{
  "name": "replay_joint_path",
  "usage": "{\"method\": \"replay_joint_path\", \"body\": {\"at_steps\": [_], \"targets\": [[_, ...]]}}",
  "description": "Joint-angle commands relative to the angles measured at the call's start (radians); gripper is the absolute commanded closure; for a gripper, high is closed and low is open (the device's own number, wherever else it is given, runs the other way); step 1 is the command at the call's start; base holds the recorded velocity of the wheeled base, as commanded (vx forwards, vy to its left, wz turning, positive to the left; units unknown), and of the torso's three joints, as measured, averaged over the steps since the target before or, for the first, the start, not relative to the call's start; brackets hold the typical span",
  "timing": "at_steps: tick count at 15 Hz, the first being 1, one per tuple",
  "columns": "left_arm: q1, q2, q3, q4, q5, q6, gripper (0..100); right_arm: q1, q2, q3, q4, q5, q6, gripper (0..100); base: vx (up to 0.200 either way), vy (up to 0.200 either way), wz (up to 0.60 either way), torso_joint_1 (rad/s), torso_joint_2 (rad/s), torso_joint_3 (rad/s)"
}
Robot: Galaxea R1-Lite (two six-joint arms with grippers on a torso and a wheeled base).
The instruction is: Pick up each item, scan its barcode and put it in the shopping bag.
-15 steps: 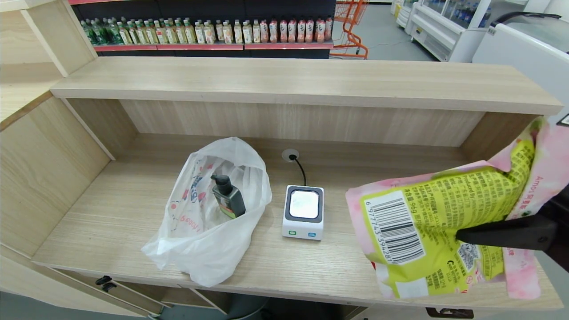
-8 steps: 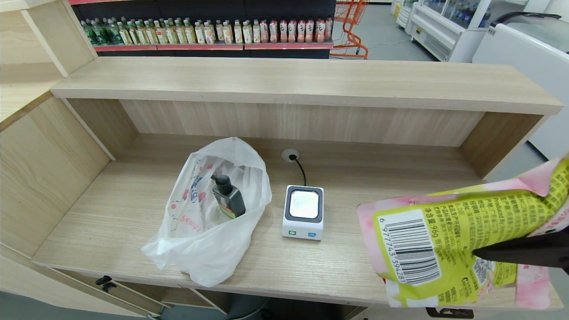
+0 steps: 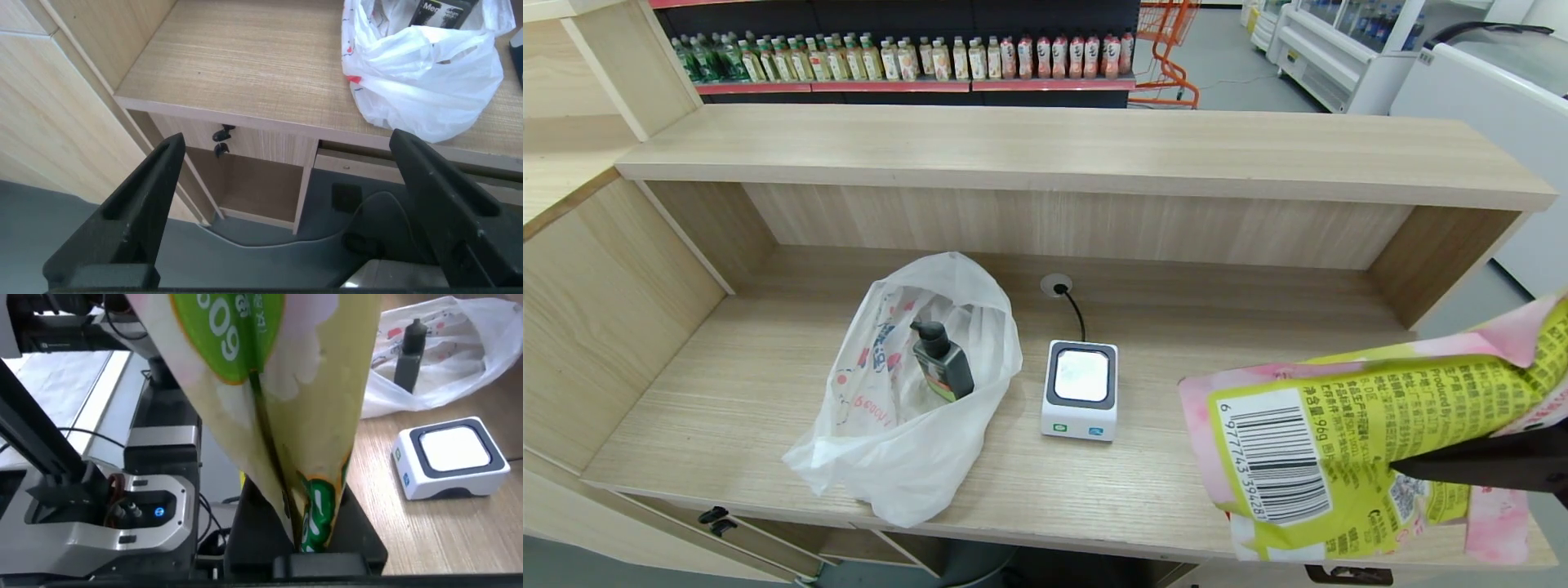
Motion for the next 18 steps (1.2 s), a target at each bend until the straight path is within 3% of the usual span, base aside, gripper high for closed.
{"method": "replay_joint_path", "body": {"at_steps": [1, 3, 5, 6, 8, 10, 12, 18], "targets": [[0.001, 0.0, 0.0, 0.0, 0.001, 0.0, 0, 0.0, 0.006, -0.001, 0.0, -0.003, -0.003, 100, 0.0, 0.0, 0.0, 0.0, 0.0, 0.0], [-0.001, 0.0, 0.0, 0.0, 0.001, 0.0, 0, -0.003, 0.008, -0.001, -0.005, -0.027, -0.021, 100, 0.0, 0.0, 0.0, 0.0, 0.0, 0.0], [-0.001, 0.0, 0.0, 0.0, 0.001, 0.0, 0, -0.055, 0.04, -0.001, -0.057, -0.142, -0.187, 100, 0.0, 0.0, 0.0, 0.0, 0.0, 0.0], [-0.001, 0.0, 0.0, 0.0, 0.001, 0.0, 0, -0.084, 0.059, -0.006, -0.072, -0.213, -0.3, 100, 0.0, 0.0, 0.0, 0.0, 0.0, 0.0], [0.001, 0.0, 0.0, 0.0, 0.001, 0.0, 0, -0.105, 0.077, -0.019, -0.106, -0.458, -0.537, 100, 0.0, 0.0, 0.0, 0.0, 0.0, 0.0], [0.001, 0.0, 0.0, 0.0, 0.001, 0.0, 0, -0.116, 0.068, -0.015, -0.114, -0.563, -0.638, 100, 0.0, 0.0, 0.0, 0.0, 0.0, 0.0], [0.001, 0.0, 0.0, 0.0, 0.001, 0.0, 0, -0.125, 0.069, -0.038, -0.117, -0.699, -0.845, 100, 0.0, 0.0, 0.0, 0.0, 0.0, 0.0], [0.001, 0.0, 0.0, 0.0, 0.001, 0.0, 0, -0.138, 0.055, -0.041, -0.107, -0.759, -1.167, 100, 0.0, 0.0, 0.0, 0.0, 0.0, 0.0]]}}
